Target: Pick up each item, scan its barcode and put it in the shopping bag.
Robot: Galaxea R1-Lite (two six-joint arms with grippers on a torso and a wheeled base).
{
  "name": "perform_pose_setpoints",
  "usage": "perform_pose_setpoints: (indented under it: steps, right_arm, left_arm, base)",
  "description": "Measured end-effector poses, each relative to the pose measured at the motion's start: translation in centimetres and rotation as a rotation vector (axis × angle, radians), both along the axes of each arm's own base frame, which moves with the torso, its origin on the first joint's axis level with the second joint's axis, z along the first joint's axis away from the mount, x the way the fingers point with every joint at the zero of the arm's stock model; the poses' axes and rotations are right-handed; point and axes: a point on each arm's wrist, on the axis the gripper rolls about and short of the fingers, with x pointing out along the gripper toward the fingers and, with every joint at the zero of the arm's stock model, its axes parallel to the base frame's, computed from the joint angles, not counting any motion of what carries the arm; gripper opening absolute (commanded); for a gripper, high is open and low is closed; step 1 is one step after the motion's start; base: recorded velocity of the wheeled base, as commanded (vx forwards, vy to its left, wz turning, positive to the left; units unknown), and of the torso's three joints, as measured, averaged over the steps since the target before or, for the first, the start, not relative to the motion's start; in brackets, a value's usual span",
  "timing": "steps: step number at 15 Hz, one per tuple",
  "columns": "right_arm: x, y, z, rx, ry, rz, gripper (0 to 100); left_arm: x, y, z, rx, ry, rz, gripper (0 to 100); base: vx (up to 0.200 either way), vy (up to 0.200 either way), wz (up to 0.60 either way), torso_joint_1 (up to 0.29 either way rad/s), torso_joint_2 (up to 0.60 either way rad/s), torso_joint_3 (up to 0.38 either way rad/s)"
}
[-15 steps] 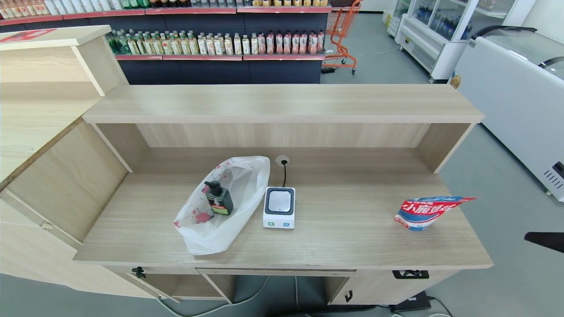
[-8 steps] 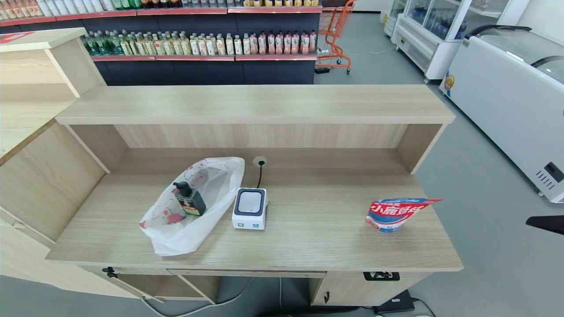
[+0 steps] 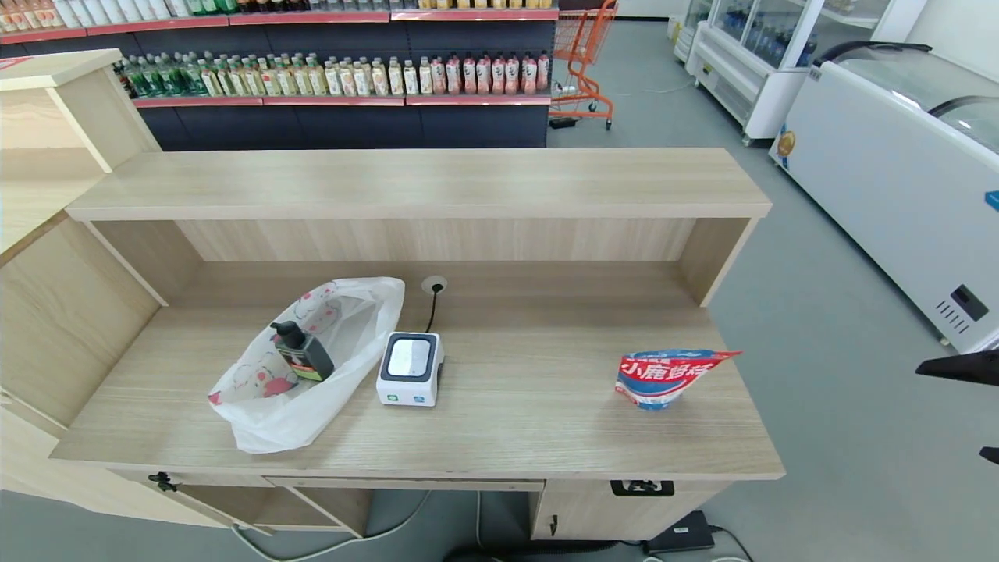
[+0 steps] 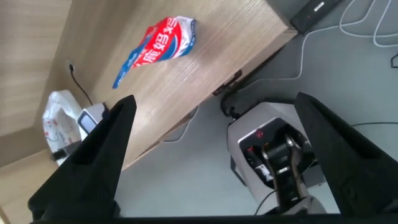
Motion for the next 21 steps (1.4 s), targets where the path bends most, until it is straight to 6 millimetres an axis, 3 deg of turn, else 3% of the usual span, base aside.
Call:
perform_pose_setpoints:
  steps: [3,6,8,11,14,21]
  right_arm:
    - [3.1,-0.3,0.5,0.071,0.032,-0.04,100]
    - [7.4,0.6,0.1,0.099,0.081,-0.073,100]
    - [10.9,1.7,-0.7,0.071,0.03,-0.05,100]
    - [14.5,3.6,-3.1,0.057,0.066,0.004,100]
    - [16.3,5.7,-5.0,0.079,0.104,0.048,100]
    - [19.5,8.4,-8.2,0.015,0.07,0.121,100]
  left_arm:
    - [0.0,0.0,0.0,0.0,0.0,0.001,100]
    - [0.0,0.0,0.0,0.0,0.0,0.001,100]
    - [0.0,0.0,0.0,0.0,0.0,0.001,100]
    - [0.0,0.0,0.0,0.0,0.0,0.001,100]
    - [0.0,0.0,0.0,0.0,0.0,0.001,100]
    - [0.0,0.0,0.0,0.0,0.0,0.001,100]
  base:
    - [0.0,0.0,0.0,0.0,0.0,0.0]
    - [0.0,0.0,0.0,0.0,0.0,0.0]
    - [0.0,0.0,0.0,0.0,0.0,0.0]
    - [0.0,0.0,0.0,0.0,0.0,0.0]
    - [0.0,0.0,0.0,0.0,0.0,0.0]
    - [0.0,0.0,0.0,0.0,0.0,0.0]
